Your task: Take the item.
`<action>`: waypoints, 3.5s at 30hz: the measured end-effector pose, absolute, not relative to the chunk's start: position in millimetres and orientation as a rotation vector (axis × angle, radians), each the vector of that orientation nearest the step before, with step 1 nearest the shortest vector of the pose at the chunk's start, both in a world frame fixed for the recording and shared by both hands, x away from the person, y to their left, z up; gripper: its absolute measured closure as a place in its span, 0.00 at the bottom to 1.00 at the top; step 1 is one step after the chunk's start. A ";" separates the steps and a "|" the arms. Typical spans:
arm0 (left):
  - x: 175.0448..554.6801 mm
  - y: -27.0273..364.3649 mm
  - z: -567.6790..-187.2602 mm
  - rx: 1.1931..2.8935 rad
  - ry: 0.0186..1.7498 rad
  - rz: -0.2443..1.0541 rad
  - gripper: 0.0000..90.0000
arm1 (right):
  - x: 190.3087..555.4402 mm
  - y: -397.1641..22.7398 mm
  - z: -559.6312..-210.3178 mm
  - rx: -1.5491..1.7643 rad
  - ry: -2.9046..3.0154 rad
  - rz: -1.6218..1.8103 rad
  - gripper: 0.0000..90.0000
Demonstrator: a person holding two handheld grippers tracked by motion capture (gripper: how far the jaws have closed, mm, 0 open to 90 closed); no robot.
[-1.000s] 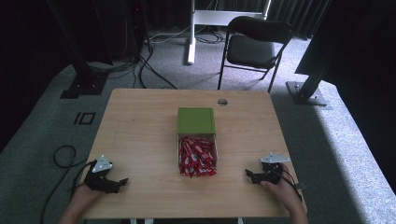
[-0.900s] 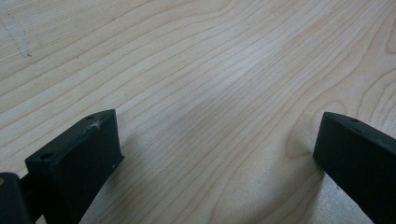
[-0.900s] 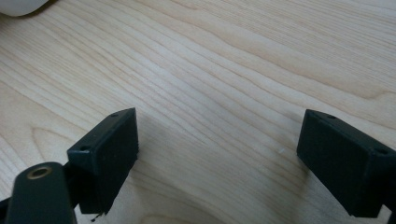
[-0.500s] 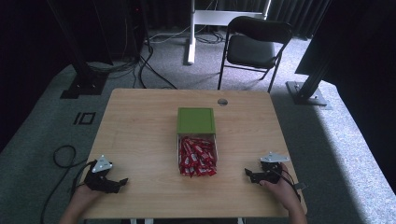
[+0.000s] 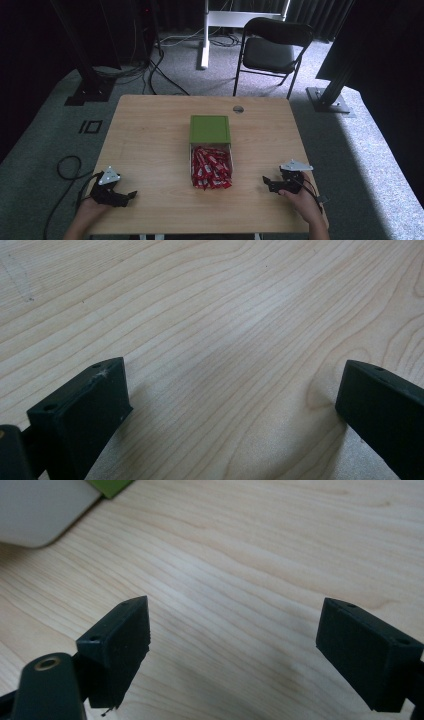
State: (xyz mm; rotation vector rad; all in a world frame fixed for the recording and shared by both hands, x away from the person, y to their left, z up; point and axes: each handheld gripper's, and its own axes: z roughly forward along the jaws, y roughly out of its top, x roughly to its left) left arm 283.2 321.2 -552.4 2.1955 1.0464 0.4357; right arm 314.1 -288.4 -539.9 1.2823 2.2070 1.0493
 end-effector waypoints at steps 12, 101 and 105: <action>283.2 321.2 -552.4 2.196 1.046 0.436 0.02 | 314.2 -283.0 -512.1 1.242 2.170 1.103 0.17; 283.2 321.3 -552.3 2.197 1.045 0.437 0.02 | 347.6 -87.1 -468.2 0.786 2.474 1.130 0.67; 283.2 321.3 -552.3 2.197 1.045 0.437 0.02 | 350.7 -83.3 -469.8 0.848 2.456 1.079 0.70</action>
